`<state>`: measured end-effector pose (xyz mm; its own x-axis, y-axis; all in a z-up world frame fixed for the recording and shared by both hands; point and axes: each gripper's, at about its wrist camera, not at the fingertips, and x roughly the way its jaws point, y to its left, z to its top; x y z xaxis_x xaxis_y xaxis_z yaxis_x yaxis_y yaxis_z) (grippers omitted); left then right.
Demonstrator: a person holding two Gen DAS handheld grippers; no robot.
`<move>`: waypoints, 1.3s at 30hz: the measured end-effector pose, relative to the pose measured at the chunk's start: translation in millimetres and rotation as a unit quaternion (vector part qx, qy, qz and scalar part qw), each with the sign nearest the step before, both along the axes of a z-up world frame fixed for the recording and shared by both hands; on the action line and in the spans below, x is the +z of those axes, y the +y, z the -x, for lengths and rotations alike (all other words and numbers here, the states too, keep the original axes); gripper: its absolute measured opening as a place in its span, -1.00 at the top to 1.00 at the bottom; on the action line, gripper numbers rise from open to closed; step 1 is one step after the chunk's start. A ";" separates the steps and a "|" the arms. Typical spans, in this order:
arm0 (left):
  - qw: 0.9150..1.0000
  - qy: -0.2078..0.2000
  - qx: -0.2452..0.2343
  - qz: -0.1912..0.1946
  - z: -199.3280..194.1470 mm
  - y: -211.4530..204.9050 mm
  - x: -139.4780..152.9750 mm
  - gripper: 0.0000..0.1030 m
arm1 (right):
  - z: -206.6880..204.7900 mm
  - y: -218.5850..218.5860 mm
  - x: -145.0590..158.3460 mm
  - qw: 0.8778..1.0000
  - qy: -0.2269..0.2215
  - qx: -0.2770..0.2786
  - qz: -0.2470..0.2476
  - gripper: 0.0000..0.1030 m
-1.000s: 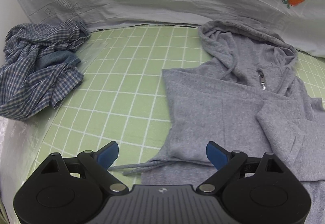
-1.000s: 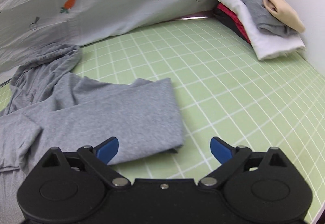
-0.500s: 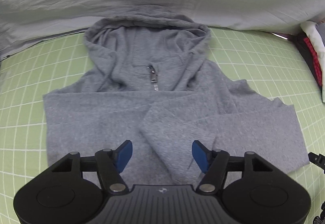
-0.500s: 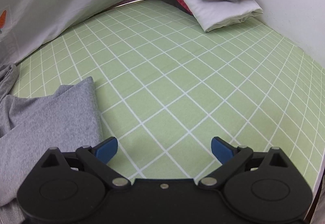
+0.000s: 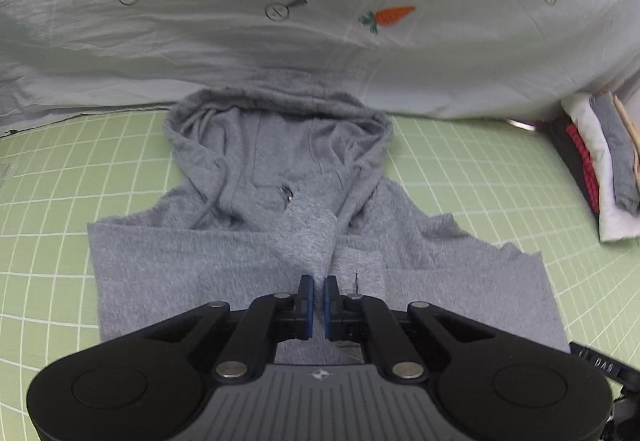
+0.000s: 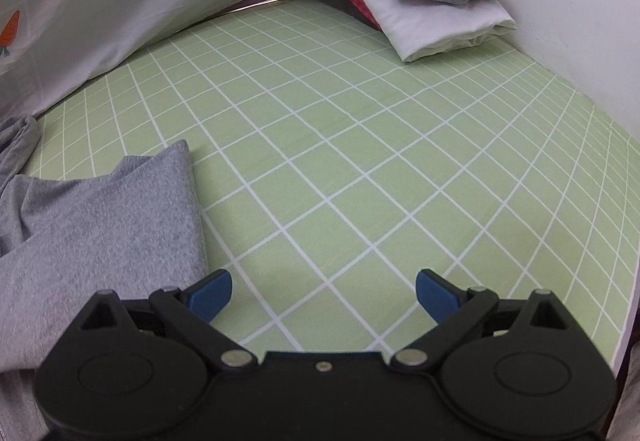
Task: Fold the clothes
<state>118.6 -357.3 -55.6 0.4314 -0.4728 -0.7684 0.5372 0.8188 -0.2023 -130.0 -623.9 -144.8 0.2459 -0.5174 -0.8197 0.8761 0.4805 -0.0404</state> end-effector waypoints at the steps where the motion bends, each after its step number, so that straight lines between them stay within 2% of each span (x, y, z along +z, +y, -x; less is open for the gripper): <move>1: 1.000 -0.011 0.013 0.009 -2.5 7.3 8.3 0.91 | -2.3 3.5 1.0 1.000 -0.001 0.009 0.001 -0.93; 4: 0.997 -0.039 0.053 0.040 -11.7 31.4 33.0 0.91 | -11.3 15.3 2.9 0.999 -0.001 0.036 0.002 -0.93; 8: 0.988 -0.065 0.111 0.088 -24.4 73.3 63.1 0.91 | -25.1 31.4 3.8 0.997 0.003 0.076 0.004 -0.93; 12: 0.973 -0.101 0.173 0.110 -29.1 123.6 87.5 0.91 | -38.9 47.7 4.8 0.993 0.010 0.117 0.009 -0.93; 15: 0.959 -0.127 0.235 0.088 -36.1 164.6 92.7 0.91 | -48.2 59.6 6.5 0.989 0.014 0.149 0.015 -0.93; 17: 0.949 -0.125 0.285 0.056 -45.5 189.7 81.3 0.89 | -53.8 65.9 6.9 0.986 0.017 0.166 0.017 -0.93; 18: 0.942 -0.114 0.313 0.033 -50.7 202.9 70.1 0.80 | -56.2 68.4 6.9 0.985 0.018 0.173 0.017 -0.93; 20: 0.928 -0.095 0.360 -0.014 -59.2 226.4 47.0 0.76 | -60.8 71.6 7.0 0.983 0.021 0.182 0.017 -0.93; 21: 0.926 -0.084 0.366 -0.032 -61.2 234.2 36.4 0.64 | -62.8 73.3 7.4 0.982 0.021 0.186 0.017 -0.93; 23: 0.927 -0.053 0.368 -0.046 -61.1 247.5 15.8 0.54 | -66.8 75.2 9.2 0.981 0.021 0.190 0.018 -0.93; 24: 0.927 -0.038 0.370 -0.047 -60.9 252.1 6.9 0.43 | -68.6 75.8 10.3 0.981 0.020 0.191 0.018 -0.93; 27: 0.934 0.010 0.354 -0.041 -53.3 259.4 -20.8 0.12 | -75.6 77.7 12.7 0.980 0.024 0.197 0.021 -0.93; 29: 0.939 0.027 0.341 -0.049 -47.3 255.6 -40.0 0.09 | -79.6 78.9 12.4 0.979 0.030 0.199 0.019 -0.93; 31: 0.941 0.043 0.330 -0.060 -46.9 251.7 -55.0 -0.10 | -83.6 79.7 11.2 0.979 0.035 0.200 0.013 -0.93; 33: 0.936 0.054 0.342 -0.070 -48.7 251.2 -67.8 -0.33 | -87.2 80.7 10.4 0.978 0.043 0.204 0.012 -0.93; 36: 0.928 0.064 0.358 -0.084 -54.1 253.2 -83.8 -0.38 | -91.3 83.2 10.2 0.976 0.055 0.208 0.014 -0.93; 39: 0.924 0.065 0.362 -0.101 -61.9 255.4 -93.1 -0.42 | -95.1 84.3 9.3 0.976 0.063 0.206 0.011 -0.93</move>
